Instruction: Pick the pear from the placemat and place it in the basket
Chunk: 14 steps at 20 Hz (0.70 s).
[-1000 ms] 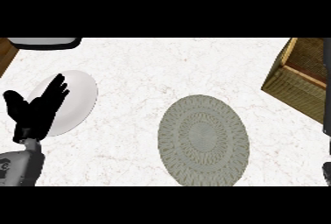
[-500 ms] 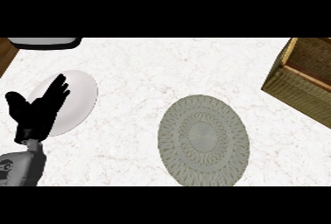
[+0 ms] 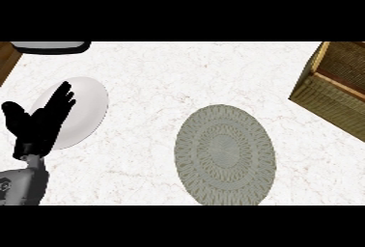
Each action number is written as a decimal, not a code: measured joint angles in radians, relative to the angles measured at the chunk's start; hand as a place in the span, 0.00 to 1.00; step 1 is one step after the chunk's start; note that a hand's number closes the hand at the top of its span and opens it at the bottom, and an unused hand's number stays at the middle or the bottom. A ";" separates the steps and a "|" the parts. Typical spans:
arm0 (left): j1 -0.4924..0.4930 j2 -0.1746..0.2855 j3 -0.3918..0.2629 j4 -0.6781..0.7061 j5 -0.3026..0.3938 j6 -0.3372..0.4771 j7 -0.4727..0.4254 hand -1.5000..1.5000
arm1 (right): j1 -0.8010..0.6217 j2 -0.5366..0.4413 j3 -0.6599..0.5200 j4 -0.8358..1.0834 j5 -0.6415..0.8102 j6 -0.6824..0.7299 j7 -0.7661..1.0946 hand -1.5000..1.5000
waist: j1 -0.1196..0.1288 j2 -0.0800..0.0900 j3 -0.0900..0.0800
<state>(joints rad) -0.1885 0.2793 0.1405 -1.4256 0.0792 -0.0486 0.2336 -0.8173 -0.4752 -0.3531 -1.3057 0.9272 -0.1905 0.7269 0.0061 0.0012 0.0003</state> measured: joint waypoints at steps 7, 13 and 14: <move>-0.008 -0.018 -0.006 0.010 -0.023 0.010 -0.003 0.50 | 0.002 -0.026 -0.022 0.113 -0.071 -0.060 -0.125 0.00 | 0.000 0.000 0.000; -0.021 -0.020 0.002 0.023 -0.025 0.011 -0.003 0.50 | -0.003 -0.053 -0.108 0.097 -0.153 -0.134 -0.156 0.00 | -0.003 -0.001 0.000; -0.023 -0.025 -0.001 0.027 -0.032 0.017 -0.007 0.50 | -0.015 -0.064 -0.129 0.088 -0.165 -0.142 -0.142 0.00 | -0.005 -0.002 0.000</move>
<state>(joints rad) -0.2110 0.2546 0.1393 -1.3985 0.0477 -0.0319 0.2266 -0.8325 -0.5391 -0.4820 -1.2174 0.7622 -0.3328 0.5851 0.0007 -0.0005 0.0005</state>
